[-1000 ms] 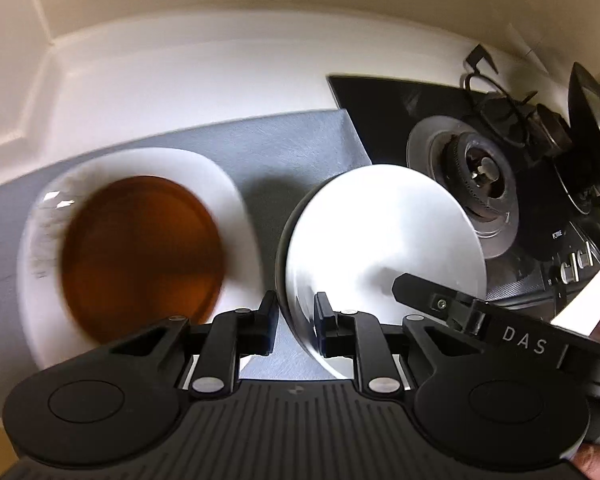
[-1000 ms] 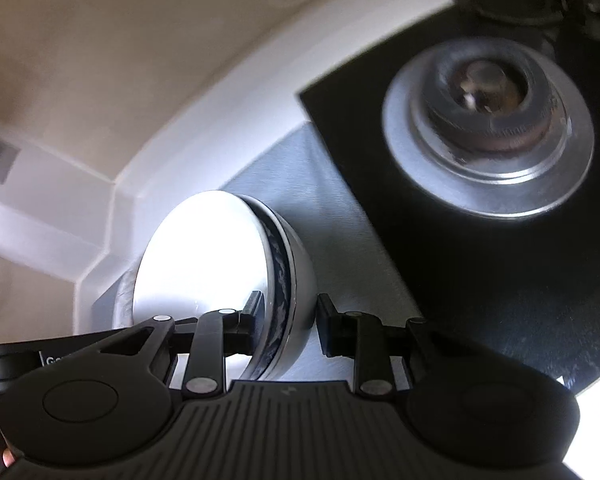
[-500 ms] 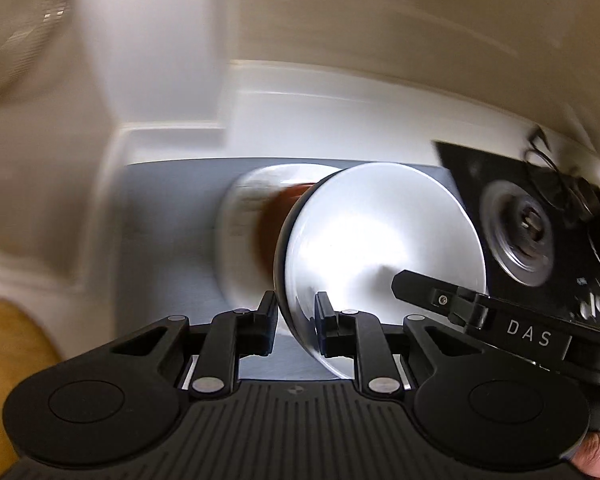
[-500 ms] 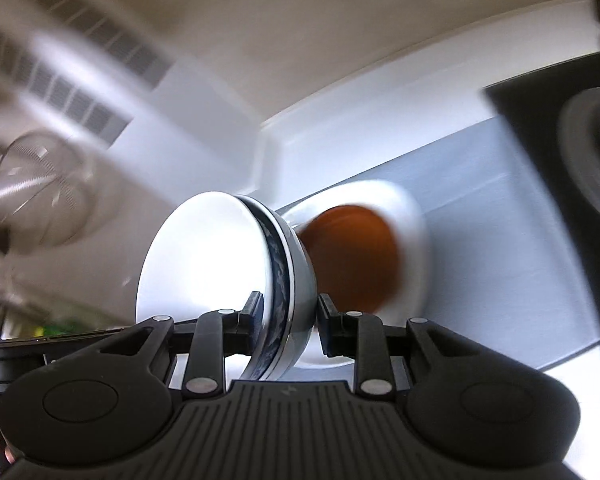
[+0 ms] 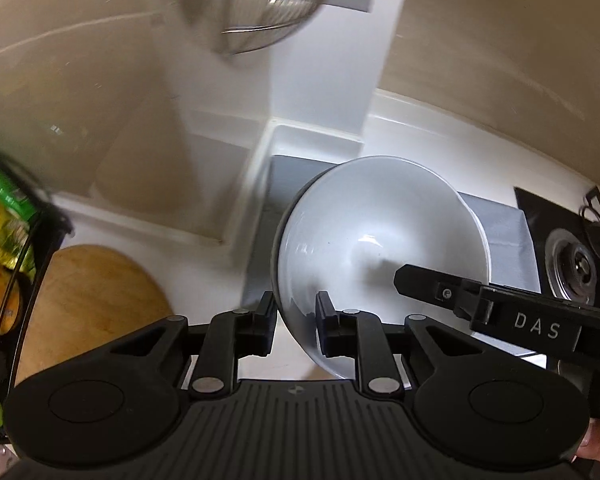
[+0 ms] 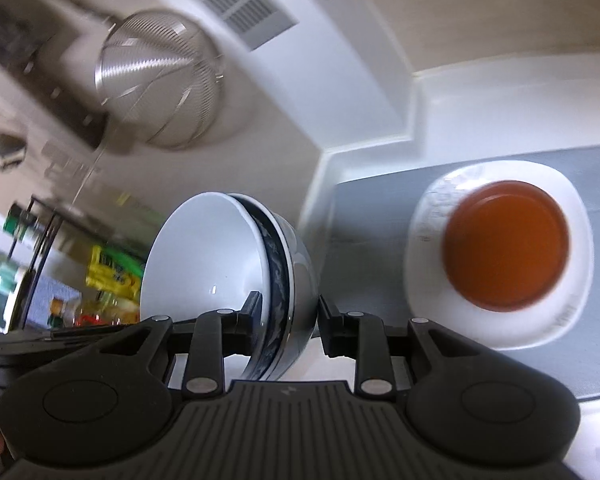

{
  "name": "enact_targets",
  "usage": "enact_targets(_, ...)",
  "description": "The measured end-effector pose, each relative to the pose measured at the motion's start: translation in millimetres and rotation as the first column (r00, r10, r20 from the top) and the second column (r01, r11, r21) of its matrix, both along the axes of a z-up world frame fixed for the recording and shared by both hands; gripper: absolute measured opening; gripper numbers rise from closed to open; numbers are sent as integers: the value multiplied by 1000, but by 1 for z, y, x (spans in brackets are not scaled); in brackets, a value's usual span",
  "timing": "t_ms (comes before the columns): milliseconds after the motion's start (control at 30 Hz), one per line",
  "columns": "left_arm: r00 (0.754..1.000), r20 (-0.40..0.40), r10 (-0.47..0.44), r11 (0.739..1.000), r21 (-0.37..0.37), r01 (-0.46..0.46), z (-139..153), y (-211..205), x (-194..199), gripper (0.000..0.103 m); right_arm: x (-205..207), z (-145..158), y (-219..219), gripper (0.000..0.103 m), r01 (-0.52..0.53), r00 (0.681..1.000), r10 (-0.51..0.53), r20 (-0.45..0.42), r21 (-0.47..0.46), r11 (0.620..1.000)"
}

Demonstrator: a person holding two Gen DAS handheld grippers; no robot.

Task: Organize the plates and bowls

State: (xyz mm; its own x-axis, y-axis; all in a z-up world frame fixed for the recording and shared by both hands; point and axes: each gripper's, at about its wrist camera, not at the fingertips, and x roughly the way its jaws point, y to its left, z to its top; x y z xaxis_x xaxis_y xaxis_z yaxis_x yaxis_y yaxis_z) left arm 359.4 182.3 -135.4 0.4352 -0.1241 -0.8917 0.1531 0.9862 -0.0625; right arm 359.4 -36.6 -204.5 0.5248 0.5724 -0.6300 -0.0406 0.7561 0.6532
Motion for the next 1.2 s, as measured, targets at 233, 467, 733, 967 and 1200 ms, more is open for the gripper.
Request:
enact_targets(233, 995, -93, 36, 999, -35, -39, -37, 36, 2, 22, -5, -23, 28, 32, -52, 996, 48, -76, -53, 997)
enact_targets(467, 983, -184, 7, 997, -75, -21, -76, 48, 6, 22, -9, -52, 42, 32, -57, 985, 40, -165, -101, 993)
enact_targets(733, 962, -273, 5, 997, -71, -25, -120, 54, 5, 22, -15, -87, 67, 31, -145, 967, 99, -235, -185, 972)
enact_targets(967, 954, -301, 3, 997, -77, -28, -141, 54, 4, 22, -20, -105, 86, 30, -218, 961, 151, -233, -295, 930)
enact_targets(1200, 958, -288, -2, 995, -94, -27, -147, 54, 0, 24, -18, -102, 97, 31, -271, 959, 211, -191, -387, 881)
